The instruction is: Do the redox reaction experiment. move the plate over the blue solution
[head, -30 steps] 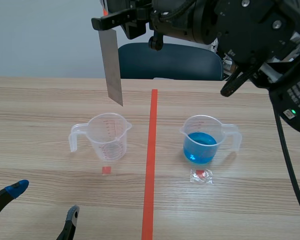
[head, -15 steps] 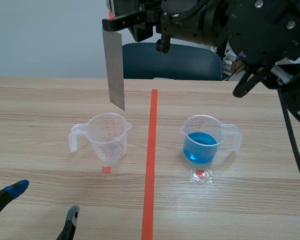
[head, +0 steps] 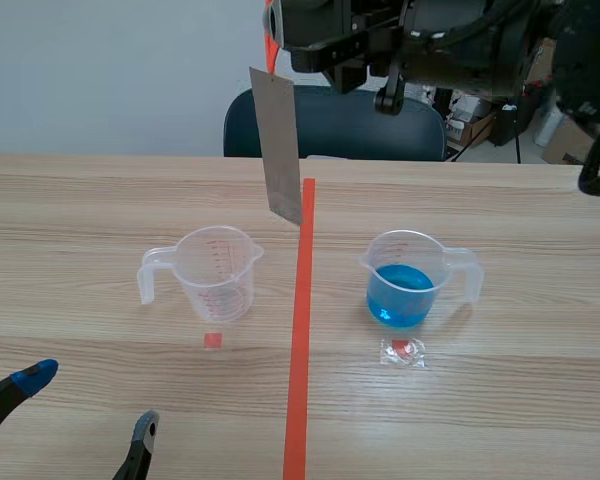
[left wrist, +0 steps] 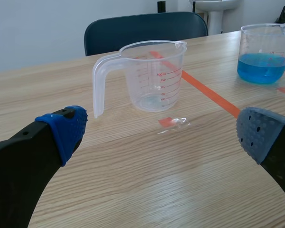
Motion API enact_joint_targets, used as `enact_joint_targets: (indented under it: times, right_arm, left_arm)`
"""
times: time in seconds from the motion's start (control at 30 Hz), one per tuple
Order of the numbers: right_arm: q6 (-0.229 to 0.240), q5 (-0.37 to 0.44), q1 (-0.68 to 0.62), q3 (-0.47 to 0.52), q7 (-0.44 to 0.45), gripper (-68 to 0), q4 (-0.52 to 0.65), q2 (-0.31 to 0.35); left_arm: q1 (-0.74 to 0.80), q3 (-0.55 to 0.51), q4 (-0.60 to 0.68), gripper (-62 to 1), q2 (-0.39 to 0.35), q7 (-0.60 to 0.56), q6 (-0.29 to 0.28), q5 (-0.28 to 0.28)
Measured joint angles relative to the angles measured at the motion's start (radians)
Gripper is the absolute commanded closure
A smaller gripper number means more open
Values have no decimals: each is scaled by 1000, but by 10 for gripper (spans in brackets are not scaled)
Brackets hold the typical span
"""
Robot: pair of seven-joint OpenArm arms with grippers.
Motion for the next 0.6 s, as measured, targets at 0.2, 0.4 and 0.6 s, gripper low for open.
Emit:
enact_joint_targets:
  times: [0.2, 0.4, 0.6]
  right_arm:
    - [55, 87, 0, 0, 52, -4, 44, 151]
    - [85, 117, 0, 0, 117, -4, 44, 291]
    - [143, 177, 2, 0, 145, -4, 44, 418]
  left_arm:
    - [1, 0, 0, -623, -2, -43, 0, 0]
    - [59, 0, 26, -623, -34, -152, 0, -1]
    - [130, 0, 83, -623, -79, -142, 0, 0]
